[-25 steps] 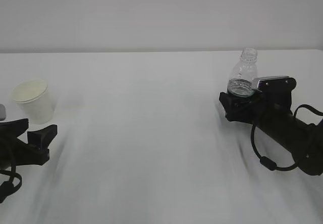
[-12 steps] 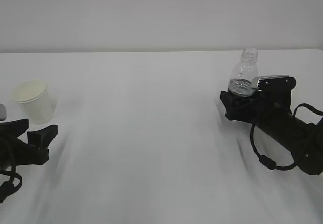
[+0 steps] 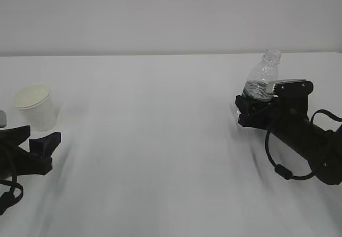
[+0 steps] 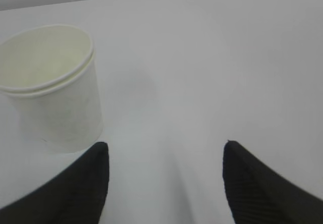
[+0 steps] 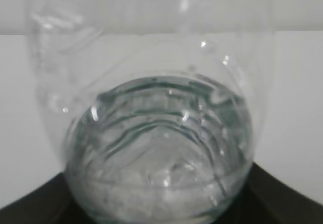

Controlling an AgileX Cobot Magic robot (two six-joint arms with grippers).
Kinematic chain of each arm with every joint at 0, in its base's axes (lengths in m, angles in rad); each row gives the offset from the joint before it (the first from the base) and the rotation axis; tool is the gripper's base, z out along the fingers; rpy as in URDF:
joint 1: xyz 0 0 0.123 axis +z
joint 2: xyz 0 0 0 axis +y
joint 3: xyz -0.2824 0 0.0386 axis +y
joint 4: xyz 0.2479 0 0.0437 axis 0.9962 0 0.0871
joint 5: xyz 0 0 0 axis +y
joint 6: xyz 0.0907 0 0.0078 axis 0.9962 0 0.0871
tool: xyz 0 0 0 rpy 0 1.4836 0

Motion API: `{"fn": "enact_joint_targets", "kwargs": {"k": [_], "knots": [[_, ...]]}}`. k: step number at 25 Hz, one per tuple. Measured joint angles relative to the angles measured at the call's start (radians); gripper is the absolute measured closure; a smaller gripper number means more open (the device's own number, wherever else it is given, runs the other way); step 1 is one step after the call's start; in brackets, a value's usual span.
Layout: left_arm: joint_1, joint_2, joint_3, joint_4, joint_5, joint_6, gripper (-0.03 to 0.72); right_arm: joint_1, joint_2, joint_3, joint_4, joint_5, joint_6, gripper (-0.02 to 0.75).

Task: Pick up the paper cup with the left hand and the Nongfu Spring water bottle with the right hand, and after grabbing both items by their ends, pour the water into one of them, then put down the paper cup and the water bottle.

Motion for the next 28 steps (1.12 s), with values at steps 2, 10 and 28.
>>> {"fn": "enact_joint_targets", "kwargs": {"k": [2, 10, 28], "knots": [[0.000, 0.000, 0.000, 0.000, 0.000, 0.000, 0.183, 0.000, 0.000, 0.000, 0.000, 0.000, 0.000, 0.281], [0.000, 0.000, 0.000, 0.000, 0.000, 0.000, 0.183, 0.000, 0.000, 0.000, -0.004, 0.000, 0.000, 0.304], [0.000, 0.000, 0.000, 0.000, 0.000, 0.000, 0.183, 0.000, -0.137, 0.126, -0.080, 0.033, -0.129, 0.309]]}}
